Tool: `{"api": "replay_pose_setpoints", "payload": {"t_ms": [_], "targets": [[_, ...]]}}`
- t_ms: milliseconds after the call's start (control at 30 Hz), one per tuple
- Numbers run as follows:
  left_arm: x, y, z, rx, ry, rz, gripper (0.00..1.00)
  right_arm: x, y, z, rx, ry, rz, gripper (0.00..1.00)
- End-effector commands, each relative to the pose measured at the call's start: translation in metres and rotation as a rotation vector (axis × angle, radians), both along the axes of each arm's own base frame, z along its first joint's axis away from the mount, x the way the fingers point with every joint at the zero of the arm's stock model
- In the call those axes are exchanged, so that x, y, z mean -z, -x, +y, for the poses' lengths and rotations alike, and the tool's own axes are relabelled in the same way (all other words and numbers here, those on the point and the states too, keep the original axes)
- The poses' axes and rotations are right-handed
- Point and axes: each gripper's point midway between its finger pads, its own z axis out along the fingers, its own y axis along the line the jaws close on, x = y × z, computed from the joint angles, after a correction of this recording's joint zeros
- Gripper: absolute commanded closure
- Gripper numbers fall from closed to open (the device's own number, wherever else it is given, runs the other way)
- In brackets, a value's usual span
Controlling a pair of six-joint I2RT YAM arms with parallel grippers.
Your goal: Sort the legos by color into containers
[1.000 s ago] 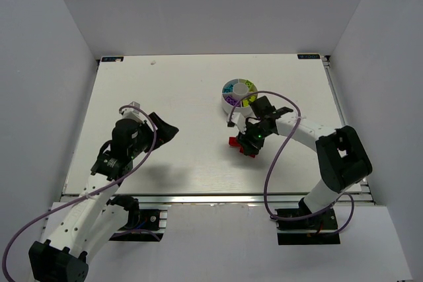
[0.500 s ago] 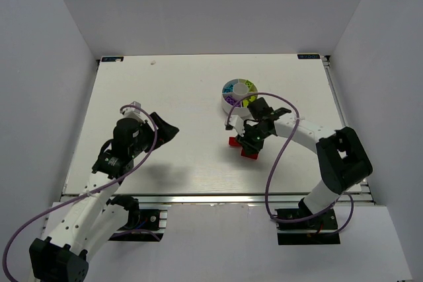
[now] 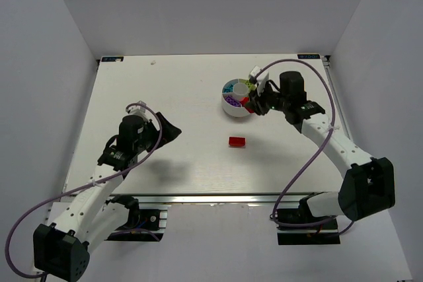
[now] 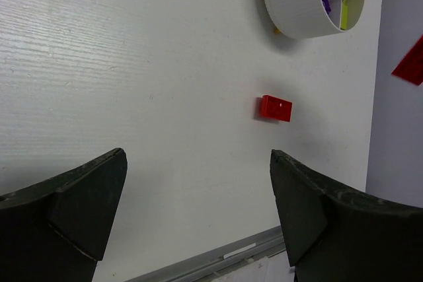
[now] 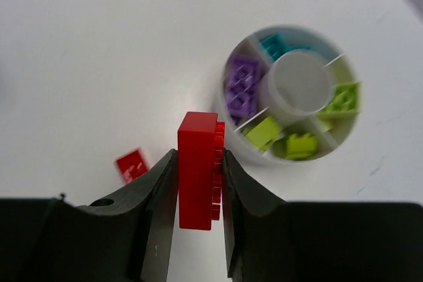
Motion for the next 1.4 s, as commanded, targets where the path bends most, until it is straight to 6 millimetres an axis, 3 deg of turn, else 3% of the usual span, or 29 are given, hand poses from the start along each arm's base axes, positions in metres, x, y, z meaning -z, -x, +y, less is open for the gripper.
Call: {"api": "replay_pose_setpoints", "payload": {"t_ms": [0,33,67,133,200,400,467,700,1033,1267,1367], "targets": [[-0.011,-0.005,-0.006,0.034,0.009,-0.043,0.02,-0.084,-0.056,0.013,0.128,-0.235,-0.247,1.00],[-0.012,-0.005,-0.006,0.034,0.009,-0.045,0.02,-0.079,-0.064,0.017,0.138,-0.246,-0.231,1.00],[-0.013,-0.006,-0.006,0.032,0.010,-0.044,0.02,-0.092,-0.073,0.020,0.142,-0.264,-0.256,1.00],[-0.013,-0.007,-0.007,0.033,0.011,-0.042,0.02,-0.091,-0.091,0.025,0.158,-0.282,-0.253,1.00],[-0.016,-0.007,-0.007,0.028,0.015,-0.046,0.02,-0.104,-0.105,0.027,0.166,-0.327,-0.257,1.00],[-0.016,-0.005,-0.004,0.008,0.015,-0.038,0.02,-0.089,-0.140,0.032,0.202,-0.357,-0.219,1.00],[-0.016,-0.003,-0.003,0.002,0.019,-0.034,0.02,-0.073,-0.148,0.031,0.212,-0.354,-0.179,1.00],[-0.015,-0.002,-0.002,-0.009,0.027,-0.028,0.02,-0.039,-0.149,0.033,0.195,-0.341,-0.109,1.00],[-0.015,-0.004,-0.004,0.000,0.028,-0.020,0.02,-0.009,-0.151,0.035,0.177,-0.330,-0.063,1.00],[-0.015,-0.004,-0.004,-0.004,0.030,-0.017,0.02,0.007,-0.158,0.027,0.204,-0.315,-0.049,0.92],[-0.014,-0.004,-0.005,-0.003,0.029,-0.012,0.02,0.013,-0.160,0.024,0.204,-0.309,-0.044,0.85]]}}
